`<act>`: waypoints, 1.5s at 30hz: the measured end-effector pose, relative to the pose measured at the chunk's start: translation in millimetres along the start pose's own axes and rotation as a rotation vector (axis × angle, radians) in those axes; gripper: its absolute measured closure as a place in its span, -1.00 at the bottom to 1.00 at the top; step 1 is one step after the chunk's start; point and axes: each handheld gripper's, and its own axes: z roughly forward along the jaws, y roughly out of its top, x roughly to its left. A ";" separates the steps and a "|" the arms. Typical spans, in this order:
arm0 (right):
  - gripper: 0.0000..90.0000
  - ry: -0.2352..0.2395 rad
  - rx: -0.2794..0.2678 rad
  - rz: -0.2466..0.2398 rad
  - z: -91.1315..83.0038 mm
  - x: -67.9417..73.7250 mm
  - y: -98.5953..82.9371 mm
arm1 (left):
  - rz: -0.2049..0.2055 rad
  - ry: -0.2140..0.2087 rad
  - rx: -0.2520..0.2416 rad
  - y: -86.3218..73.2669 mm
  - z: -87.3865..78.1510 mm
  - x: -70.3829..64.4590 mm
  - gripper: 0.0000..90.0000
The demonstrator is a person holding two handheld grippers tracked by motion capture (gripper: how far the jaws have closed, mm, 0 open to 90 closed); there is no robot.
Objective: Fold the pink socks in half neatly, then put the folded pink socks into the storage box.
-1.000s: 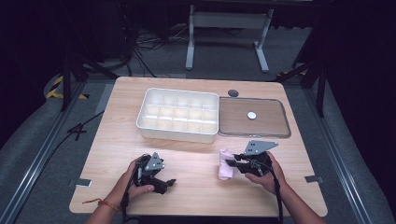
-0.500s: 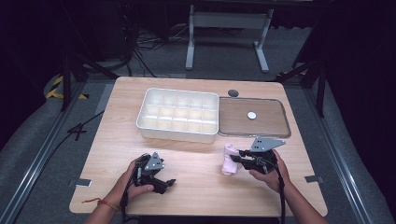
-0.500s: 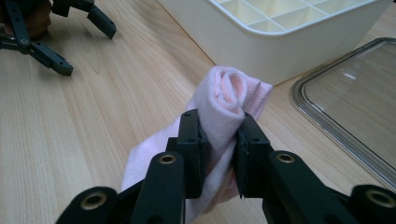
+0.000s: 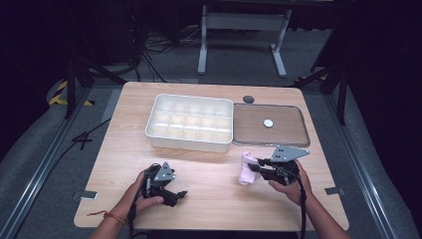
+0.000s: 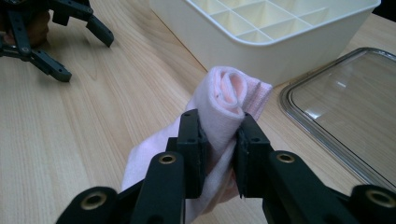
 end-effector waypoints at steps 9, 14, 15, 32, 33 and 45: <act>0.67 -0.013 0.010 -0.015 -2.8 4.6 -0.7 | 0.002 0.000 -0.001 0.0 0.1 0.0 -0.72; 0.67 -0.021 -0.008 -0.009 -5.3 2.3 0.6 | 0.011 0.001 0.003 0.6 0.1 1.0 -0.73; 0.67 -0.021 -0.009 -0.006 -5.5 1.8 0.5 | 0.010 0.000 0.001 0.8 0.4 1.1 -0.73; 0.67 -0.055 -0.064 -0.017 -13.5 -0.4 9.8 | -0.003 0.011 0.001 0.2 0.0 -0.6 -0.73; 0.67 -0.052 -0.069 -0.014 -13.7 -0.7 10.9 | -0.003 0.011 0.001 0.2 0.0 -0.6 -0.73; 0.67 -0.080 -0.090 -0.062 -17.9 -6.2 31.5 | -0.003 0.010 0.002 0.3 0.0 -0.5 -0.73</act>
